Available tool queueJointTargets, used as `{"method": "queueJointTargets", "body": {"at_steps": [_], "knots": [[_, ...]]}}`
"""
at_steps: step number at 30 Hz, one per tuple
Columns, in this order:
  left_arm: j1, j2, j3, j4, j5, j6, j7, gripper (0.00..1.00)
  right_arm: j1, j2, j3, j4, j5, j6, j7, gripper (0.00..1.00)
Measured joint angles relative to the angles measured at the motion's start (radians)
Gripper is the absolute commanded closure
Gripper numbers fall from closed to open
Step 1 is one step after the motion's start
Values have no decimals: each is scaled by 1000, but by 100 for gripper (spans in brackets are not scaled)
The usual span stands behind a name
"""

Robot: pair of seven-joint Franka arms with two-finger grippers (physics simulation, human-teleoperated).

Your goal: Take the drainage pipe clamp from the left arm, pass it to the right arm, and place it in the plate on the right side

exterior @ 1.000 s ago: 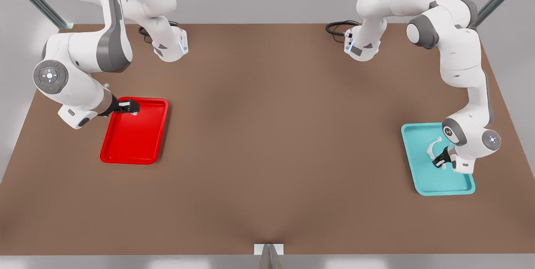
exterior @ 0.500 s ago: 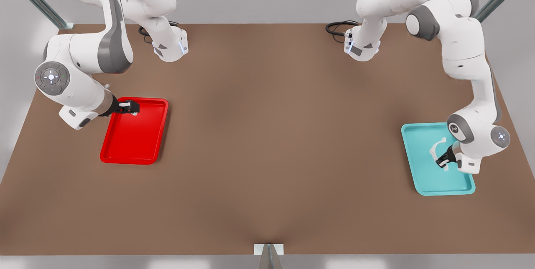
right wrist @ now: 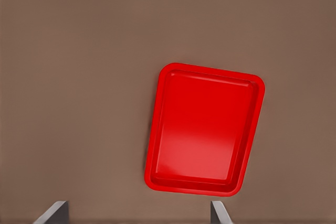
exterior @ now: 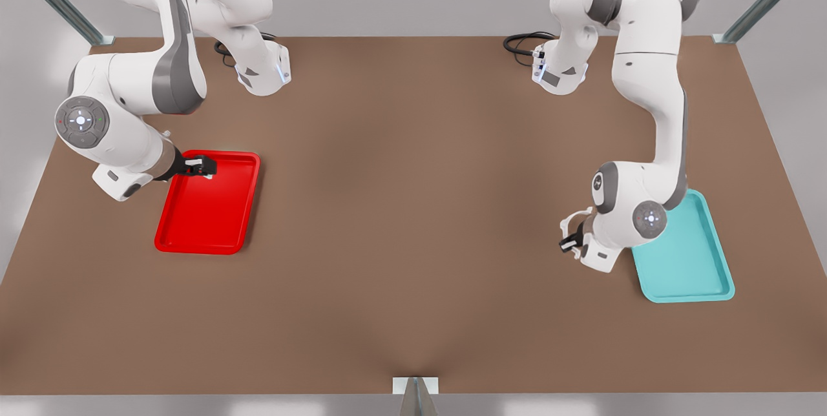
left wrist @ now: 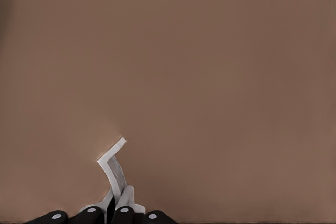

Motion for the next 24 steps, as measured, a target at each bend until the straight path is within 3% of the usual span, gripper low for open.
{"method": "queueJointTargets", "body": {"at_steps": [7, 17, 24], "knots": [[-207, 157, -61, 227, 43, -3, -271, 79, 0, 0, 0, -6, 0, 3, 0, 0], [-368, 323, -86, 487, 50, -1, -720, 79, 1, -1, 2, -13, 0, 6, 0, 0], [-402, 372, -113, 602, 46, -2, -1039, 79, 94, 139, 16, 31, 139, 95, -4, 0]]}}
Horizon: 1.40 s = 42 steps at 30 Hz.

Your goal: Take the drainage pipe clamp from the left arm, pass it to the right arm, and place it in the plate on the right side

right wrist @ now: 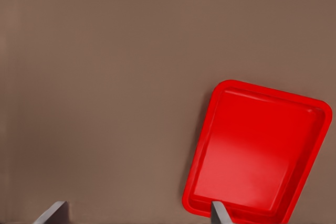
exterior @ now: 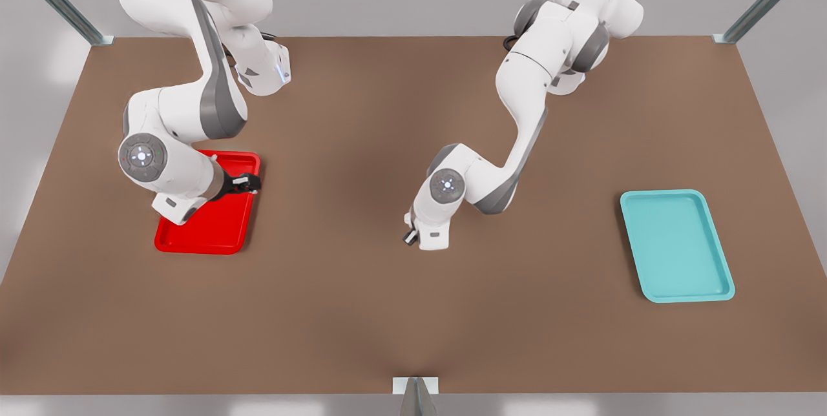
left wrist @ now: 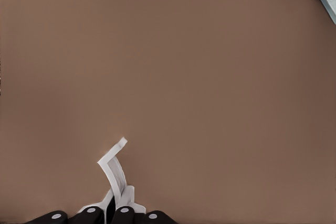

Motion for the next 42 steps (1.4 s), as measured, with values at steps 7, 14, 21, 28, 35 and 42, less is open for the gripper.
{"method": "queueJointTargets", "body": {"at_steps": [7, 14, 21, 28, 35, 42], "knots": [[-6, 3, -15, 19, -2, -11, -265, 79, 183, 124, 2, -47, 268, 283, -138, 0], [-11, 18, -31, 21, -3, -43, -470, 79, 253, -6, 1, -328, 436, 593, -324, 0], [-9, 46, -30, 64, -2, -18, -639, 79, 365, -9, 0, -438, 456, 848, -436, 0], [-8, 44, -30, 66, -2, -7, -755, 79, 396, 44, -1, -422, 457, 965, -479, 0], [-8, 43, -32, 66, -3, -5, -833, 79, 412, 87, -1, -405, 455, 1010, -509, 0], [-10, 42, -32, 66, -3, -6, -887, 79, 424, 145, -1, -384, 455, 1050, -531, 0]]}}
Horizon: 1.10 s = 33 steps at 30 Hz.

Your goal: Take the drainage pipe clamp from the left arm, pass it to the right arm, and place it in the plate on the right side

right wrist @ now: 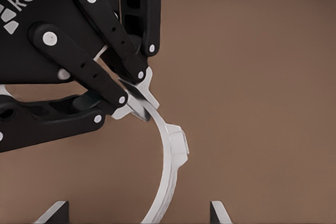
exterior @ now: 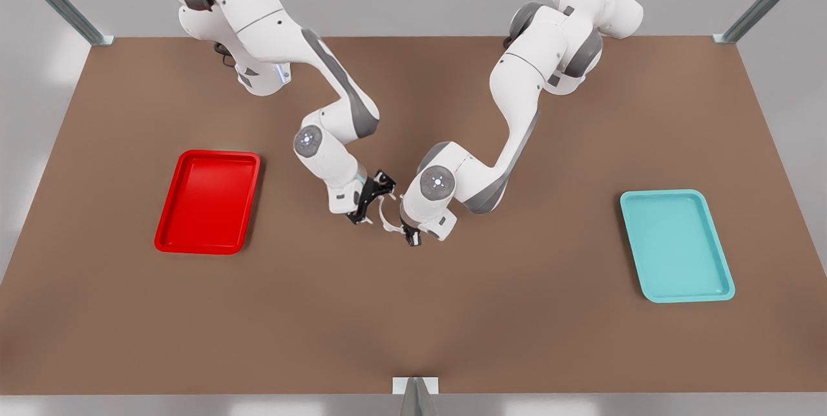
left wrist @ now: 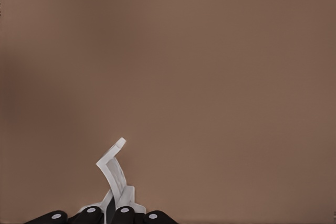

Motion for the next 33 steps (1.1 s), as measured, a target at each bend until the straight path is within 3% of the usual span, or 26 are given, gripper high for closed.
{"method": "queueJointTargets", "body": {"at_steps": [13, 14, 15, 16, 21, 22, 23, 24, 33], "knots": [[0, -1, 3, 3, 1, -1, -58, 79, 5, 48, 0, 5, 0, 62, -25, 0], [0, -1, 3, 3, 1, -1, -61, 79, 6, 50, 0, 5, 0, 66, -26, 7], [0, -1, 4, 3, 1, -1, -64, 79, 6, 51, 1, 5, 0, 69, -28, 45], [0, -1, 4, 3, 1, -1, -67, 79, 6, 51, 1, 5, 1, 71, -30, 75], [0, -2, 6, 3, 1, -3, -78, 79, 6, 52, 2, 13, 10, 78, -43, 79], [0, -2, 6, 3, 0, -4, -79, 75, 6, 52, 2, 17, 12, 78, -46, 79], [1, -3, 6, 3, 1, -4, -81, 10, 6, 52, 1, 22, 12, 79, -47, 79], [3, -4, 6, 3, 1, -5, -83, 0, 6, 51, 1, 24, 12, 80, -49, 79], [14, -115, -26, 28, 9, -130, -112, 0, 6, 49, 0, 25, 9, 81, -55, 79]]}}
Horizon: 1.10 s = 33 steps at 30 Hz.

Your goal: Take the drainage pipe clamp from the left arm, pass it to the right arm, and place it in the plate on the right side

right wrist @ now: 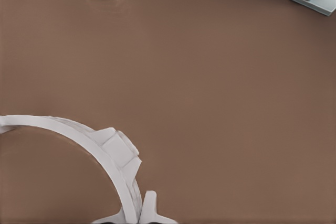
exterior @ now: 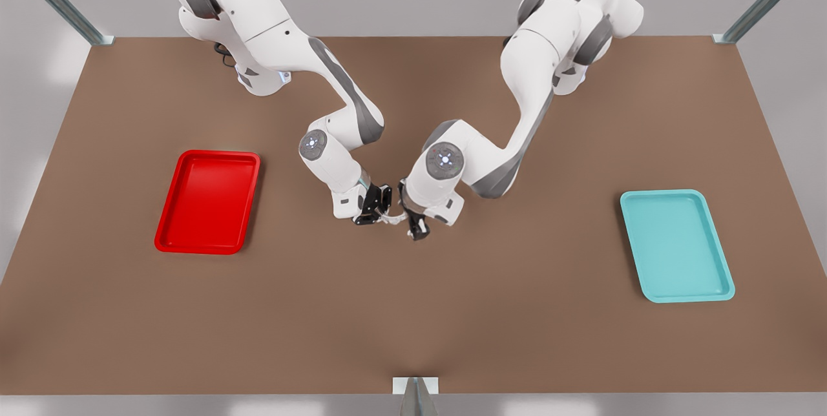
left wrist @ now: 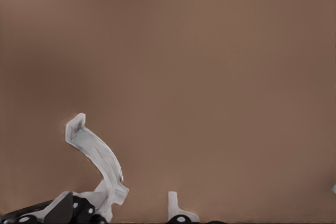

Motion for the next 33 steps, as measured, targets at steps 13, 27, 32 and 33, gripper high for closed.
{"method": "queueJointTargets", "body": {"at_steps": [13, 27, 32, 33], "knots": [[575, -342, -119, -88, 128, -562, 649, 0, -27, -159, -270, -144, -77, -129, -3, 79], [595, -507, -158, -376, 184, -618, 1629, 0, -530, -194, -332, -172, -501, -413, -128, 79], [594, -508, -179, -370, 181, -631, 1825, 0, -524, -207, -328, -263, -490, -395, -192, 79], [594, -508, -180, -370, 181, -635, 1858, 0, -522, -205, -328, -270, -480, -393, -202, 78]]}}
